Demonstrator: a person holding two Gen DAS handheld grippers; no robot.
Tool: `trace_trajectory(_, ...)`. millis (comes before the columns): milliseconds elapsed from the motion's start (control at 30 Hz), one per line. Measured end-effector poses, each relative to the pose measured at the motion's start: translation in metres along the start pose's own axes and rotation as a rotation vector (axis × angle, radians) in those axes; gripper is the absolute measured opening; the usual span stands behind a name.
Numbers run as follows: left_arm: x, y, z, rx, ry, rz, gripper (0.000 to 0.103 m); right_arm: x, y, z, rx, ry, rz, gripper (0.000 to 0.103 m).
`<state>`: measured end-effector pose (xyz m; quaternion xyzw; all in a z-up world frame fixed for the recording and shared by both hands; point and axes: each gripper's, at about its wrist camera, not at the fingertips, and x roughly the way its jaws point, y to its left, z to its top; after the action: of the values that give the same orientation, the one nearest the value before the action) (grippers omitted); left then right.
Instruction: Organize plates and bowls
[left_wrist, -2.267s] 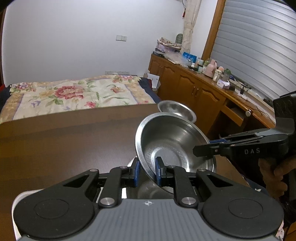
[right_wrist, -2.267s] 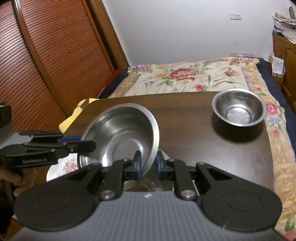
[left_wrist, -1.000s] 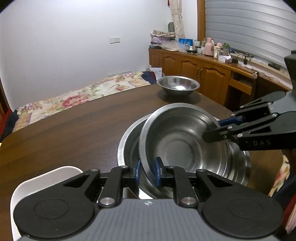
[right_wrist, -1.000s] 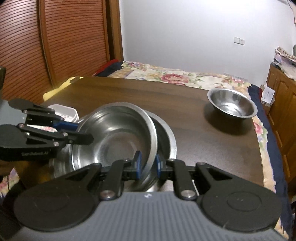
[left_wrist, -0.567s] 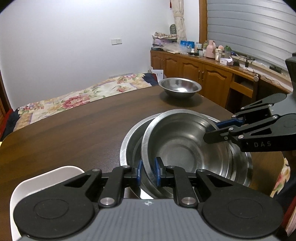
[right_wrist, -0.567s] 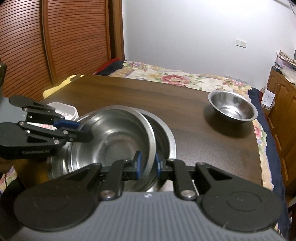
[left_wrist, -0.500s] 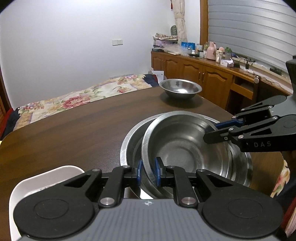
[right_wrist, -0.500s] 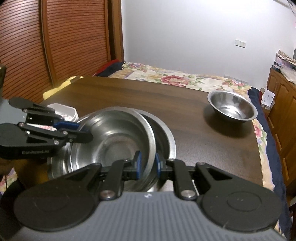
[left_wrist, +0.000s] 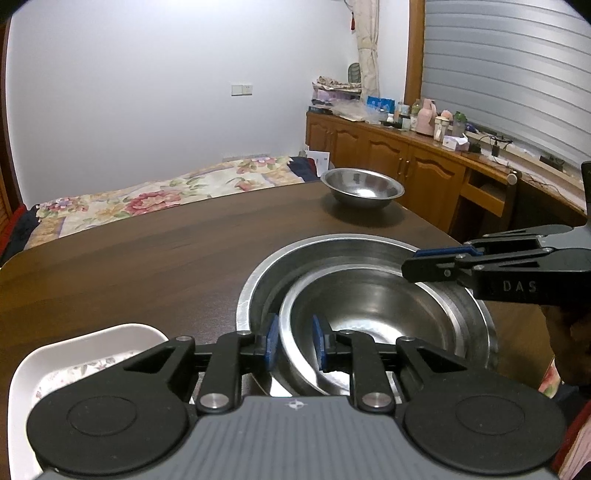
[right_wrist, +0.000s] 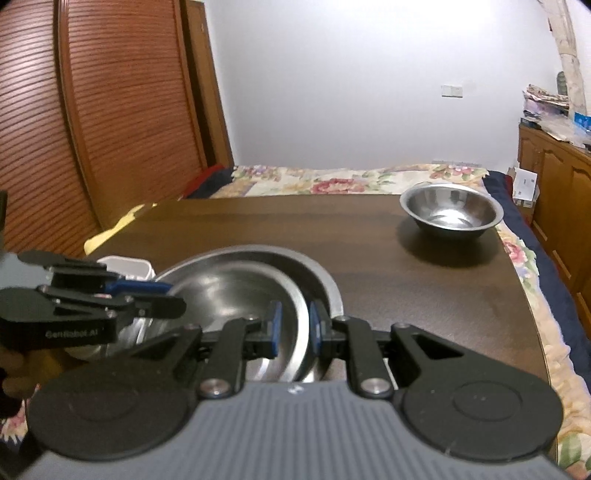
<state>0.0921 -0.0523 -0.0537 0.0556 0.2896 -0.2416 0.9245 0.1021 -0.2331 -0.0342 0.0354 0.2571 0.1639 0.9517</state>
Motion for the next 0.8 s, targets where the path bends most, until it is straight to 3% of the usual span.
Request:
trace_trajectory(233,-0.005,0.0,0.007,-0.015,-0.022,-0.006,0.026,-0.006,0.005,0.009,-0.04,-0.034,-0.021,0.018)
trace_trajectory(433,-0.013,-0.002,0.024,-0.004,-0.066,-0.005,0.052,-0.014,0.011,0.02,-0.051,-0.073,-0.048,0.023)
trace_trajectory(467,-0.013,-0.002,0.027,-0.003,-0.073,-0.003,0.059,-0.016,0.012,0.021,-0.057,-0.081,-0.059,0.025)
trace_trajectory(533,-0.014,-0.002,0.033,-0.004,-0.087,-0.004,0.065,-0.018,0.013,0.023,-0.058,-0.096,-0.077,0.043)
trace_trajectory(600,-0.014,-0.002,0.039,-0.004,-0.097,-0.007,0.075,-0.02,0.013,0.024,-0.053,-0.107,-0.092,0.046)
trace_trajectory(700,-0.012,-0.004,0.047,0.002,-0.113,-0.002,0.081,-0.021,0.01,0.027,-0.039,-0.115,-0.118,0.052)
trace_trajectory(800,-0.012,-0.006,0.054,0.01,-0.13,0.003,0.084,-0.023,0.006,0.029,-0.027,-0.133,-0.143,0.066)
